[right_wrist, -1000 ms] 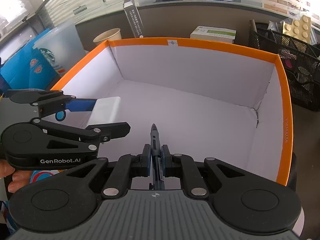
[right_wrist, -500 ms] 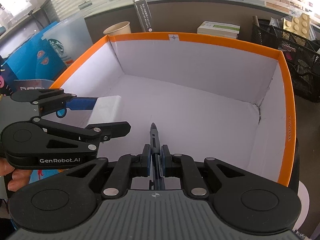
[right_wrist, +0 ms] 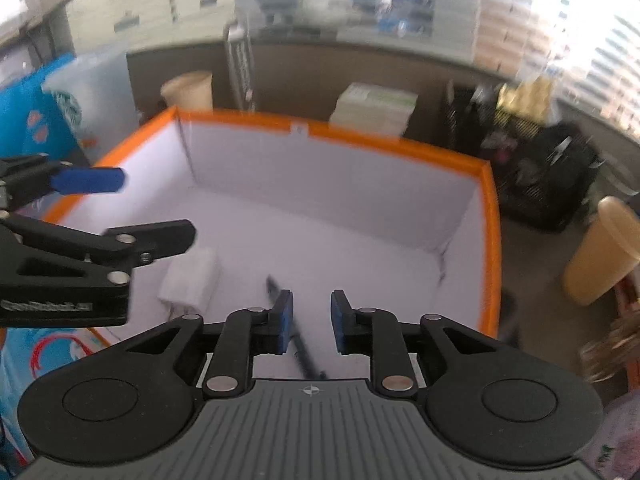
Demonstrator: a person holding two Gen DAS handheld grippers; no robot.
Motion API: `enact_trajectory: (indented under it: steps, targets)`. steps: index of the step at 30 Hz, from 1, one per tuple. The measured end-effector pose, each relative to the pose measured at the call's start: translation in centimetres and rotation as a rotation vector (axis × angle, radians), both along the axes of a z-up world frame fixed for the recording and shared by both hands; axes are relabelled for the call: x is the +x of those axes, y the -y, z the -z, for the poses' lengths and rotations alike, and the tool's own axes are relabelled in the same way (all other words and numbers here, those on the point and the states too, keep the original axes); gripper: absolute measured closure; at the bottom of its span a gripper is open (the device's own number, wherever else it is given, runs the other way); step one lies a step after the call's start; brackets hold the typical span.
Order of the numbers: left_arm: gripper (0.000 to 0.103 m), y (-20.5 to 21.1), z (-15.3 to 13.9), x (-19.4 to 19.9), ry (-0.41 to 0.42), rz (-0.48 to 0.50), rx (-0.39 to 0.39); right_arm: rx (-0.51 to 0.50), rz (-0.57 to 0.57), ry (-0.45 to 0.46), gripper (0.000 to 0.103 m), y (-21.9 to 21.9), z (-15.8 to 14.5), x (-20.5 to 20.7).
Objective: Organize rigid objects
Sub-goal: 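Open the left tool to drop the charger into the box while the right tool drops the pen, then move the right tool to the white remote while the left tool approaches the clear red-labelled jar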
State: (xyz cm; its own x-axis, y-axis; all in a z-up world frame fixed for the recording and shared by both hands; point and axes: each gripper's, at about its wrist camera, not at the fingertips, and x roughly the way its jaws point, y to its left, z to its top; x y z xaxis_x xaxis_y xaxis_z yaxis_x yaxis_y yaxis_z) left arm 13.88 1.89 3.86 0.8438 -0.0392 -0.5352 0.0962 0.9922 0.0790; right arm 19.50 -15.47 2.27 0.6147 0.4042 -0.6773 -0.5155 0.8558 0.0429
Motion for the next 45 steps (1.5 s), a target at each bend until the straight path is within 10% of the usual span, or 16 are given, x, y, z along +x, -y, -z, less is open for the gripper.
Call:
enact_trajectory:
  steps: [9, 19, 45]
  targets:
    - [0.0, -0.2, -1.9, -6.6, 0.082, -0.015, -0.026, 0.064, 0.035, 0.211, 0.065, 3.9, -4.0, -8.4]
    - [0.0, 1.0, 4.7, -11.2, -0.079, -0.031, -0.114, 0.078, 0.086, 0.157, 0.064, 7.5, 2.2, -14.2]
    - [0.0, 7.6, 9.6, -14.1, -0.222, -0.027, -0.108, 0.031, 0.244, 0.224, 0.047, 12.2, 6.5, -12.5]
